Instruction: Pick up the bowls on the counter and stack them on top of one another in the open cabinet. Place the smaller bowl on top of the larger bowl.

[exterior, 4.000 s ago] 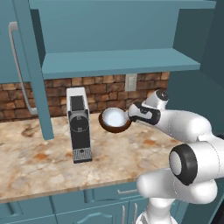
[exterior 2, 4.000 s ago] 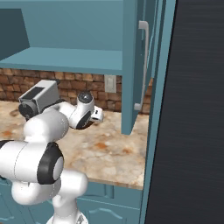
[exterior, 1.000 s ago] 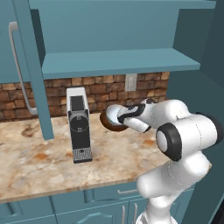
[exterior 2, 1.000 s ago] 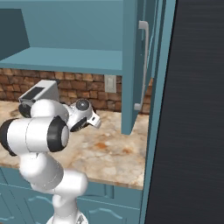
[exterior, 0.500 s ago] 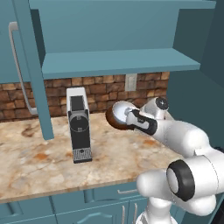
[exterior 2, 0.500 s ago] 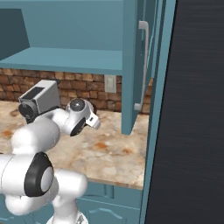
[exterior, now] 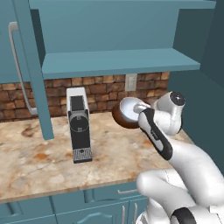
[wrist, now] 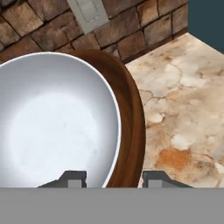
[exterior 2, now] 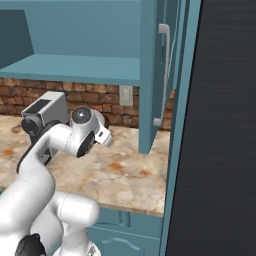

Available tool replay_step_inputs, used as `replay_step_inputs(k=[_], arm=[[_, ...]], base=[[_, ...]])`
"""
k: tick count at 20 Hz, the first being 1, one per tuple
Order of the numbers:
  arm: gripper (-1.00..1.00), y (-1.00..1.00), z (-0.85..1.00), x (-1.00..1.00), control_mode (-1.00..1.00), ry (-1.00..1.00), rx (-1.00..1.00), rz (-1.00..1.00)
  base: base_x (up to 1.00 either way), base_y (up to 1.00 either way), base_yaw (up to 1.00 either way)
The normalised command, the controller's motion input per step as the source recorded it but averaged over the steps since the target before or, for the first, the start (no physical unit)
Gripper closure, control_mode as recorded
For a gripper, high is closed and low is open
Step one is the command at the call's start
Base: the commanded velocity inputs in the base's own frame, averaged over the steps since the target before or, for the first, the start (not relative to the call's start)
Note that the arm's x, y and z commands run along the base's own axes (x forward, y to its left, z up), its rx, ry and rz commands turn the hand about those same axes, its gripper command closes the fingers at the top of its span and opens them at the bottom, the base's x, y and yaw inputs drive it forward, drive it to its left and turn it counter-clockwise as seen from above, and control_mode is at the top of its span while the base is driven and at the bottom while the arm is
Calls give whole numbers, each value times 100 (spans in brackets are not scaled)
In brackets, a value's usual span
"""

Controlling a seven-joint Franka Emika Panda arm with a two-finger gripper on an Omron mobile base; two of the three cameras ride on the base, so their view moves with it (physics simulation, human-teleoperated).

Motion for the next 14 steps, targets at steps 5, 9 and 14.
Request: replay_step_inputs(k=[5, 9, 14], arm=[[100, -18, 55, -78, -100, 0, 0, 0], [100, -9, 57, -71, -100, 0, 0, 0], [100, -1, 58, -66, -100, 0, 0, -1]], base=[[0, 0, 0], [0, 0, 0], [0, 0, 0]])
